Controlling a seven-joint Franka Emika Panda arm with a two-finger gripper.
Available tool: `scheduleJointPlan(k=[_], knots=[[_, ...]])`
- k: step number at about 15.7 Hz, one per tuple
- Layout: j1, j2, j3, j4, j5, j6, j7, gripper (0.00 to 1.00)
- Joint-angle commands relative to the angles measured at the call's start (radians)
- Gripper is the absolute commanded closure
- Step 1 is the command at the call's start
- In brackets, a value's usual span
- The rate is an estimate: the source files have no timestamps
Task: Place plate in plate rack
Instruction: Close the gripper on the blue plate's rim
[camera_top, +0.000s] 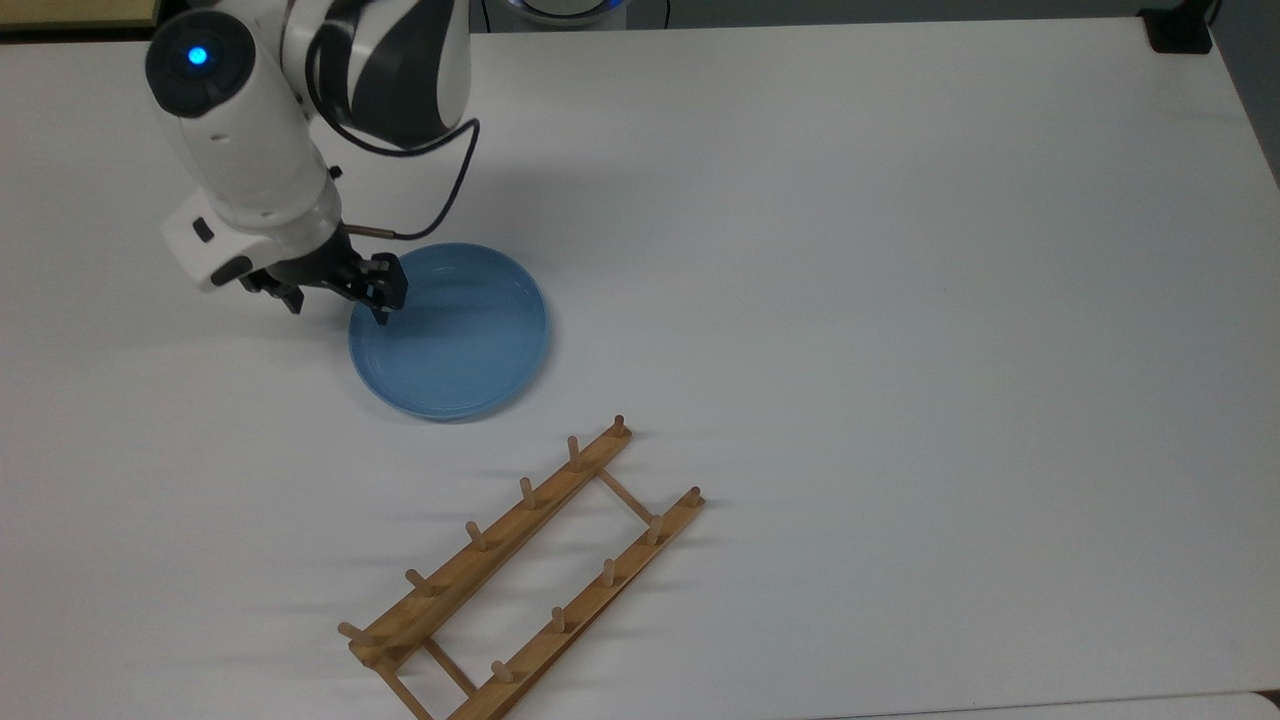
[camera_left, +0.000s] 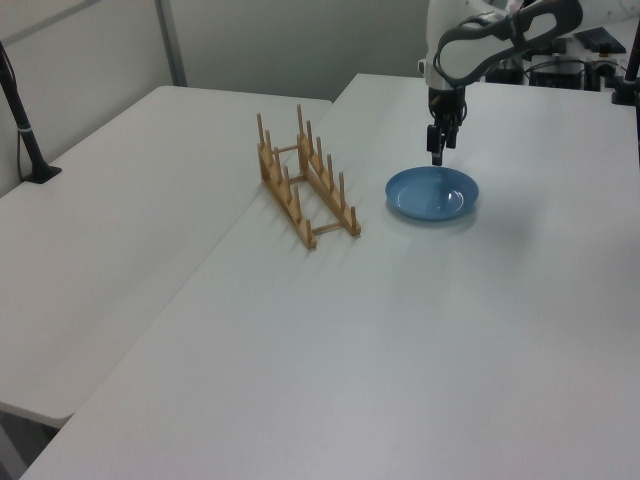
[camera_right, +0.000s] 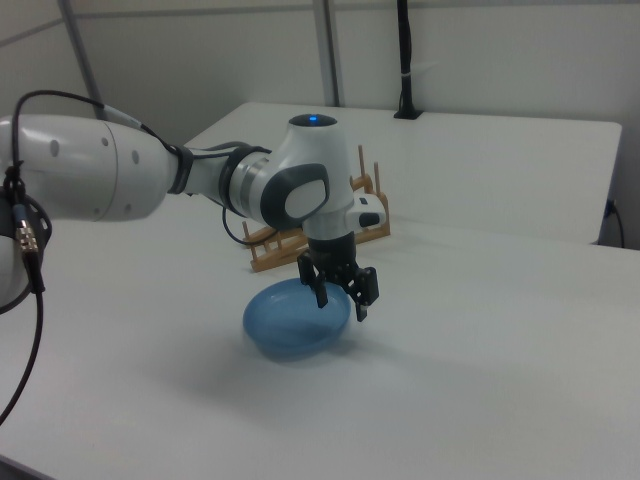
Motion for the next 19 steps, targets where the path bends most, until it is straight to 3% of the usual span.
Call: scheduleJointPlan(k=[1, 4, 11, 16, 19], knots=[[0.003, 0.020, 0.008, -0.003, -0.002, 0.050, 0.011, 0.31], [0.003, 0.036, 0.009, -0.003, -0.010, 0.058, 0.011, 0.35], [0.003, 0.045, 0.011, -0.003, -0.011, 0.058, 0.009, 0.73], [0.002, 0.042, 0.009, -0.003, -0.010, 0.058, -0.003, 0.88], [0.000, 0.040, 0.009, -0.001, -0.010, 0.056, -0.009, 0.91]])
